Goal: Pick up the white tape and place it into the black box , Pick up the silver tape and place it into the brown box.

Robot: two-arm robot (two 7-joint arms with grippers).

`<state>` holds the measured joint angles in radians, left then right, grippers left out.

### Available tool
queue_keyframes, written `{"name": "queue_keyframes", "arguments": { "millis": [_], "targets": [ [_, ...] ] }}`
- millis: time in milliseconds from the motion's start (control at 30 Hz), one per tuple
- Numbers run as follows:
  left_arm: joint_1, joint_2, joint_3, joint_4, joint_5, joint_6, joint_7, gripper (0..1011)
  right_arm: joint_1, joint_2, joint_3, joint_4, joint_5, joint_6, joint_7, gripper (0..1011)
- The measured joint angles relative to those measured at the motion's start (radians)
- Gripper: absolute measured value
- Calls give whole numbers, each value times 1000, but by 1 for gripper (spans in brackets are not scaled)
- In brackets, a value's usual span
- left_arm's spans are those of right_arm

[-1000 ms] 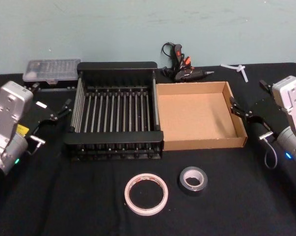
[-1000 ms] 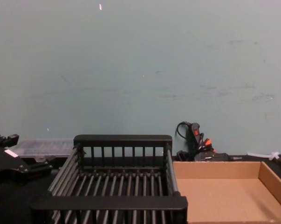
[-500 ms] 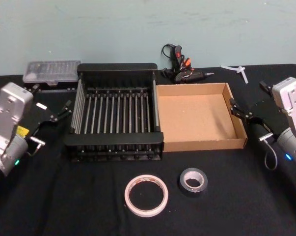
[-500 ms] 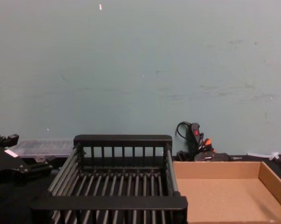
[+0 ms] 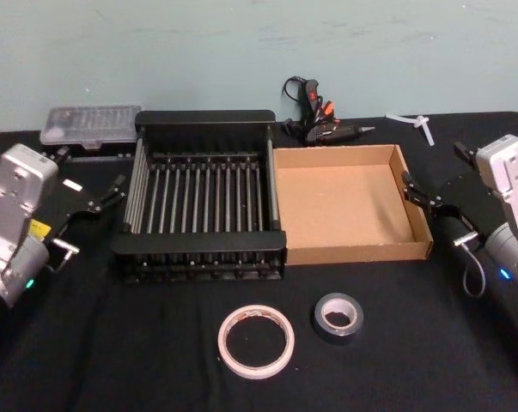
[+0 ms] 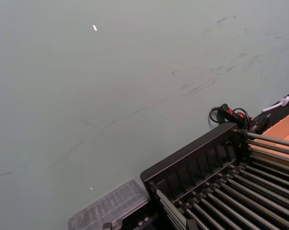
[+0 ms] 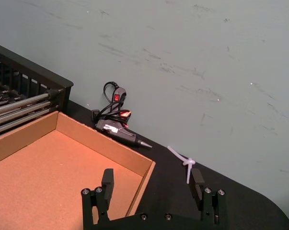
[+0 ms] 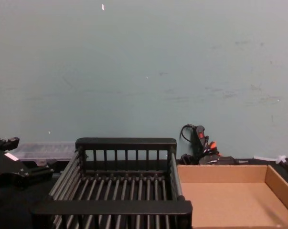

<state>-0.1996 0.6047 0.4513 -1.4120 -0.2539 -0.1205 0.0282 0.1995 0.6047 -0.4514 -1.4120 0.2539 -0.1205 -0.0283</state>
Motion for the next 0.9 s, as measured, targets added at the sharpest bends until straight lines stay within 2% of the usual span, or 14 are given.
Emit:
{"name": "queue_keyframes", "arguments": {
  "millis": [500, 733, 900],
  "targets": [
    [0, 0, 0, 0, 0, 0, 0, 1001, 0, 0, 0, 0, 0, 0, 0, 1002],
    [0, 0, 0, 0, 0, 0, 0, 1001, -12, -6, 18, -8, -1, -7, 17, 1002],
    [0, 0, 0, 0, 0, 0, 0, 1001, -37, -2, 39, -41, 5, -5, 34, 1002]
  ]
}}
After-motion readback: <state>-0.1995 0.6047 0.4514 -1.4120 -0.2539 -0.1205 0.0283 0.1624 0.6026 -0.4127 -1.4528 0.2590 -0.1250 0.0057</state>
